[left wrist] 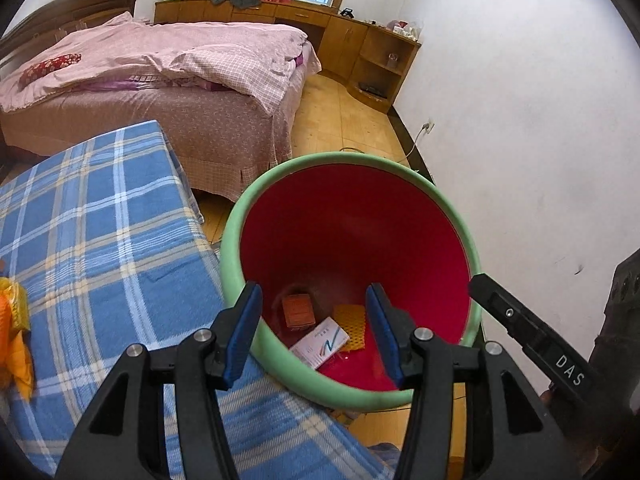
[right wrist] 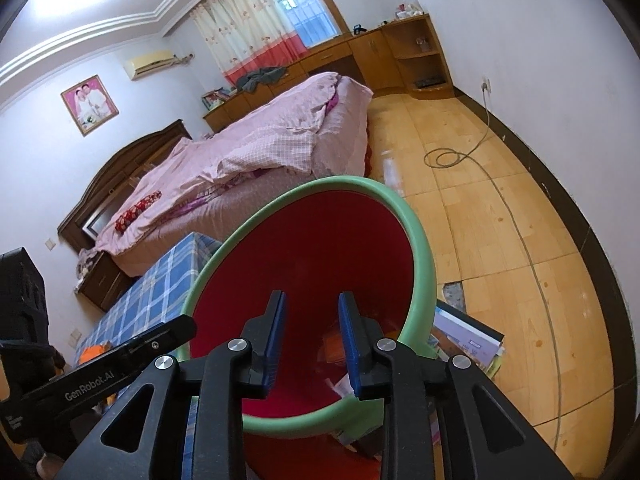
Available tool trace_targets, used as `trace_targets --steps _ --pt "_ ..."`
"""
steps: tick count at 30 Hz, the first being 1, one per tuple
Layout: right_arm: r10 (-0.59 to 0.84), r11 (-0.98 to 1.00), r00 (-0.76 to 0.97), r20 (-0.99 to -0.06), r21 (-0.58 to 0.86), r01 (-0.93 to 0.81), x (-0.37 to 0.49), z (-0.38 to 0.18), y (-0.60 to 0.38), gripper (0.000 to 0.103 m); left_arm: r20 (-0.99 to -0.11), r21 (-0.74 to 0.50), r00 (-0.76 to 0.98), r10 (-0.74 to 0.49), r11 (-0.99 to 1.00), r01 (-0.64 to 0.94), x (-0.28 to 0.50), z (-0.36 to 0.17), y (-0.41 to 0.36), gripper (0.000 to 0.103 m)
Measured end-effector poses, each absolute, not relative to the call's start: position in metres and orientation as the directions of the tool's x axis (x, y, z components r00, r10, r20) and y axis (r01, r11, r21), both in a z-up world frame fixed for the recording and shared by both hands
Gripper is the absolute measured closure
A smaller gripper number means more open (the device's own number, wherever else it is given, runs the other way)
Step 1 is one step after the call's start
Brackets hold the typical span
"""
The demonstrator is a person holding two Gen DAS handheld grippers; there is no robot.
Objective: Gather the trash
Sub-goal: 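Move both tools back over the table toward the purple wrapper and orange mesh bag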
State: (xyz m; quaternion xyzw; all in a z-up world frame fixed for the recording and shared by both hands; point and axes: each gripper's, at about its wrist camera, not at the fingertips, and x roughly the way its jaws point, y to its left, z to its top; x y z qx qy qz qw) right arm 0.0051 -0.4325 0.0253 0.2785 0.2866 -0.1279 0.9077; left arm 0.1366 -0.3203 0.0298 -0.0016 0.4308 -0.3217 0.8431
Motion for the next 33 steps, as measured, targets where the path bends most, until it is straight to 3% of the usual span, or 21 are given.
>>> trace_targets --steps 7,14,33 --pt "-0.012 0.83 0.827 -0.562 0.455 0.321 0.0 0.035 -0.417 0.069 -0.708 -0.251 0.476 -0.522 0.816 0.521 0.124 0.053 -0.292 0.049" --pt "0.039 0.843 0.829 -0.559 0.463 0.273 0.001 0.046 -0.39 0.05 -0.688 -0.221 0.557 -0.465 0.865 0.45 0.113 0.076 -0.25 0.049" --pt "0.218 0.888 0.803 -0.554 0.454 0.071 0.022 0.068 -0.29 0.046 -0.694 -0.217 0.65 -0.308 0.951 0.219 0.088 0.095 -0.123 0.049"
